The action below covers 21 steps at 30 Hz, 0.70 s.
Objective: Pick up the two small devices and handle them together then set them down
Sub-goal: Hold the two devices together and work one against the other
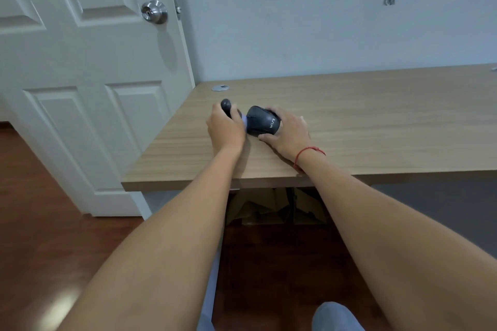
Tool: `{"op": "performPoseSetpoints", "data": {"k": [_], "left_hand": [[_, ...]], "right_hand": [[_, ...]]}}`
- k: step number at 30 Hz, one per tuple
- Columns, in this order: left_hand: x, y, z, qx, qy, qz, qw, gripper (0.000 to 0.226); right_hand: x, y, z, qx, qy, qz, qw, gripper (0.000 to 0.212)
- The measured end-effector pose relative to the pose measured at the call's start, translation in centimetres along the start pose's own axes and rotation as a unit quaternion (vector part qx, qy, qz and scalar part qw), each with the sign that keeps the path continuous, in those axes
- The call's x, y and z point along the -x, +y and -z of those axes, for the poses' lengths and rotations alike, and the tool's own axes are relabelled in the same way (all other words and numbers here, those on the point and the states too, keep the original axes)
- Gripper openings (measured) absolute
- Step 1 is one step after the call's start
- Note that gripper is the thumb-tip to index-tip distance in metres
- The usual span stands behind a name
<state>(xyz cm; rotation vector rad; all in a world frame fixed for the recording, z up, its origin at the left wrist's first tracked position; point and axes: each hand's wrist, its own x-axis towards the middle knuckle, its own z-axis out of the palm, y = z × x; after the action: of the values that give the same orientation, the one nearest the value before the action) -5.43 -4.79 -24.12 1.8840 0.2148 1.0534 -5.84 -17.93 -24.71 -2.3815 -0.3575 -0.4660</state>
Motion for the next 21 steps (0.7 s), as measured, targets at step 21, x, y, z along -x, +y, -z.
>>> {"op": "performPoseSetpoints", "data": {"k": [21], "left_hand": [[0.8, 0.7, -0.3, 0.06, -0.052, -0.124, 0.989, 0.023]], "right_hand": [[0.0, 0.0, 0.2, 0.002, 0.004, -0.056, 0.998, 0.048]]}}
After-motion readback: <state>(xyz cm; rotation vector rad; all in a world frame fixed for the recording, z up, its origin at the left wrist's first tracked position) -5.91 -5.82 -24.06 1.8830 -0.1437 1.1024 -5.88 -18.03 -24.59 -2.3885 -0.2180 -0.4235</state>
